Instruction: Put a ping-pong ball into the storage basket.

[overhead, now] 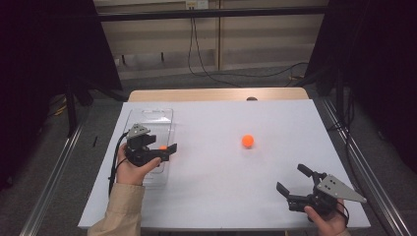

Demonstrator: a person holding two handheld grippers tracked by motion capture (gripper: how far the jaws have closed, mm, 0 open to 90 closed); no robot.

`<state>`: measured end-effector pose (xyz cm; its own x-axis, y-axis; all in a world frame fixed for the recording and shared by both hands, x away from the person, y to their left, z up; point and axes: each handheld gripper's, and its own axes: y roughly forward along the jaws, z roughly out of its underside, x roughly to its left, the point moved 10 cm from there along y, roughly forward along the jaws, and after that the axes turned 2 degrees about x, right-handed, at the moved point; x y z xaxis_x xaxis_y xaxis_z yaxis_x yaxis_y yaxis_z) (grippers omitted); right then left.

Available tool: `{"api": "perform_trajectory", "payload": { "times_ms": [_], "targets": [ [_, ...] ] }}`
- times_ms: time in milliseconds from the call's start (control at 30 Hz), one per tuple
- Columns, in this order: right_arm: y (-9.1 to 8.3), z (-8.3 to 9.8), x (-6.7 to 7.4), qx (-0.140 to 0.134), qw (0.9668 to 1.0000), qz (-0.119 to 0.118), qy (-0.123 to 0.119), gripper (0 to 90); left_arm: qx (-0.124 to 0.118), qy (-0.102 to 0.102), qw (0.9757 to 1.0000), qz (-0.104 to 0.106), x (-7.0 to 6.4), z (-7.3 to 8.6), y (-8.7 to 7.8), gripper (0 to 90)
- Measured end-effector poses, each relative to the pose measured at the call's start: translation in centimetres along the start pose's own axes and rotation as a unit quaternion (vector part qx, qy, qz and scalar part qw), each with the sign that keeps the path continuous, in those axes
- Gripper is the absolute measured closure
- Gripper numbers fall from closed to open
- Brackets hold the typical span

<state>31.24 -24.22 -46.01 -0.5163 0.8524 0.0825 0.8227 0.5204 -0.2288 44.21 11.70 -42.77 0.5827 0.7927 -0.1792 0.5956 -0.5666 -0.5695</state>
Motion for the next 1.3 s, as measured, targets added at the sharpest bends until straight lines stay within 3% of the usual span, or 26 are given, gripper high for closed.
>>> {"api": "perform_trajectory", "payload": {
  "times_ms": [833, 1300],
  "targets": [
    [0.0, 0.0, 0.0, -0.001, 1.0000, 0.000, 0.000, 3.3, 0.003, 0.013, 0.9997, 0.019, -2.3, 0.0, 1.4, 8.6],
    [0.0, -0.1, 0.0, -0.001, 1.0000, 0.001, -0.001, 3.3, 0.003, 0.031, 0.9990, 0.031, -3.7, -0.1, 2.2, 7.6]
  ]
}}
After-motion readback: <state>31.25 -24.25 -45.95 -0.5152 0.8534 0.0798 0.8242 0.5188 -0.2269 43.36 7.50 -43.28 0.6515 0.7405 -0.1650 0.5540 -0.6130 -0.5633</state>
